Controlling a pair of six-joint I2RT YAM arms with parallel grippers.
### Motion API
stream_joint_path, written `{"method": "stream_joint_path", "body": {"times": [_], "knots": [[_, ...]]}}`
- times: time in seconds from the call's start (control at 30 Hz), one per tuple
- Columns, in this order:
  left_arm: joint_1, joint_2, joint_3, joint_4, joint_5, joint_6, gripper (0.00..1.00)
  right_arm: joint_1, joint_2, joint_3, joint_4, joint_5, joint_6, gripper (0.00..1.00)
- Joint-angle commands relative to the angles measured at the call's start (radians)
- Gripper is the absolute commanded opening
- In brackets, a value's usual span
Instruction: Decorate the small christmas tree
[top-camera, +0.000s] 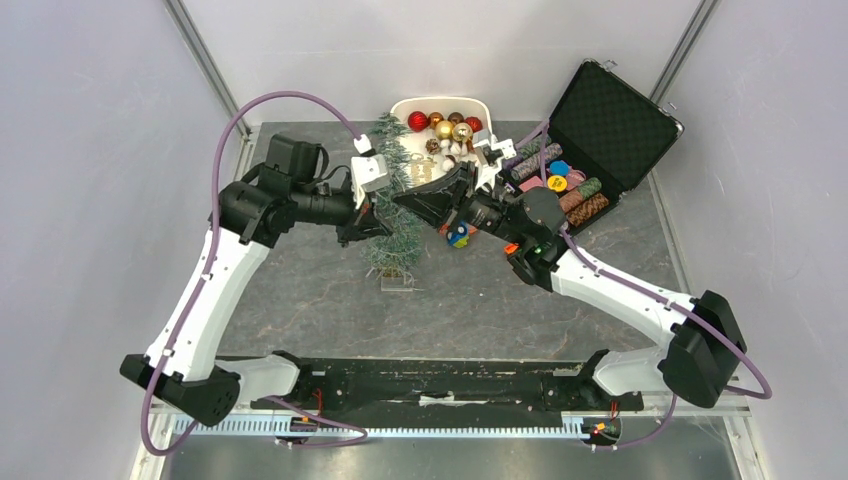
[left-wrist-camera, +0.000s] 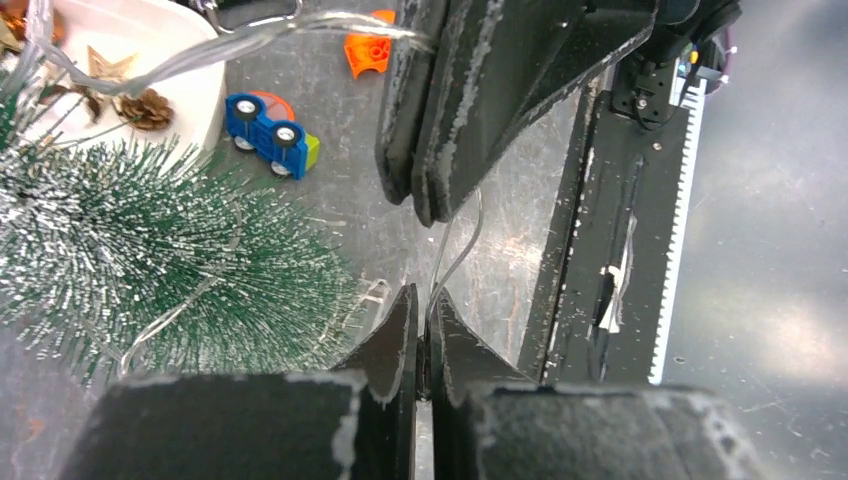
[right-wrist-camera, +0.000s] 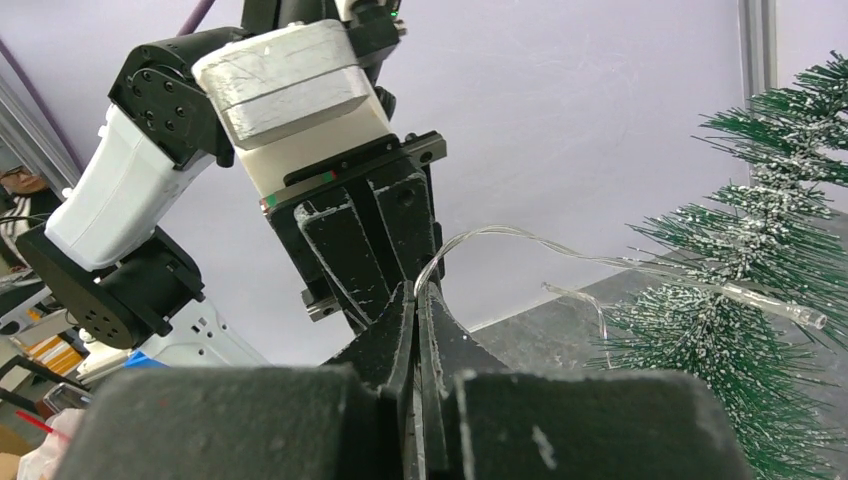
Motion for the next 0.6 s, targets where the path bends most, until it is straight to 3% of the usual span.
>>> {"method": "stream_joint_path", "body": {"times": [0.0,0.17,0.2,0.37,0.47,0.57], "knots": [[-0.003,-0.057,-0.014,0.07,-0.015,-0.011,0.02,0.007,0.001,-0.01,0.031,0.039,-0.015,0.0],[-0.001,-0.104,-0.001,0.111,-0.242,-0.086,0.02,0.006,-0.018,-0.037,0.007,0.079,-0.045,0.0],[0.0,-0.105,0.009,0.113,-0.313,-0.086,0.02,0.007,-0.019,-0.035,-0.004,0.084,-0.055,0.04],[0.015,-0.105,0.043,0.145,-0.609,-0.049,0.02,0.005,-0.029,-0.022,-0.075,0.085,-0.104,0.48],[0.024,-0.101,0.044,0.177,-0.724,-0.005,0.02,0.007,-0.05,-0.027,-0.105,0.095,-0.137,0.59],[0.045,-0.089,0.023,0.214,-0.797,0.035,0.02,0.006,-0.071,-0.023,-0.139,0.093,-0.177,0.63]]}}
